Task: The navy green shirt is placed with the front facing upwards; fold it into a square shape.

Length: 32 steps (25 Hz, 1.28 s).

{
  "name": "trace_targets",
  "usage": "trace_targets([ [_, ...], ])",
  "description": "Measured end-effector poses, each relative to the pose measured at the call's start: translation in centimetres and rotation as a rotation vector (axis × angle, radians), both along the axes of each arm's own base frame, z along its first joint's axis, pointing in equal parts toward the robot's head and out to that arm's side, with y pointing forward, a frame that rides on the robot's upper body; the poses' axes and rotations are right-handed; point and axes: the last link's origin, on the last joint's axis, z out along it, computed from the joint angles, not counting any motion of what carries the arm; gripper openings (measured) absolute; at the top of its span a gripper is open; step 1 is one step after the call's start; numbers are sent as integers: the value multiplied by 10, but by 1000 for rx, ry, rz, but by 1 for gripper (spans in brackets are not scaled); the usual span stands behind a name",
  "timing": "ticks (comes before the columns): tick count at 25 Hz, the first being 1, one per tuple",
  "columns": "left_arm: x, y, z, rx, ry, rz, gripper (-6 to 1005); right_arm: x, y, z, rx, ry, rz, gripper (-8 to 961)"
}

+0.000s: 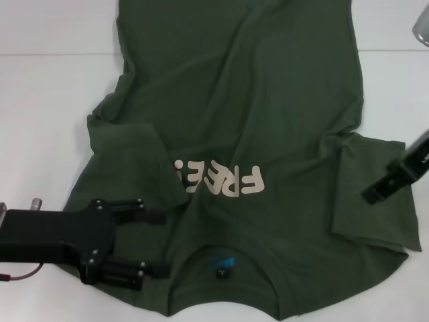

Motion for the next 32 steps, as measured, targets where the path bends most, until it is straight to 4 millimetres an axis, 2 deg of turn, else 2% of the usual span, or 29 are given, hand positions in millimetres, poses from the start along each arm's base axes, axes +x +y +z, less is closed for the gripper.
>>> trace_targets([
  [4,0,-2,0,24,1,-56,917,-4,2,4,27,-165,-143,839],
  [9,0,-1,-4,58,12,-108,917,-1,-2,1,38,-216,-219,837],
  [19,-4,9,-11,119,67,-106,917,30,-21,-4,43,-242,-373,833],
  [32,-4,16,-12,150,84,-99,916,66,-35,-3,106,-241,-437,820],
])
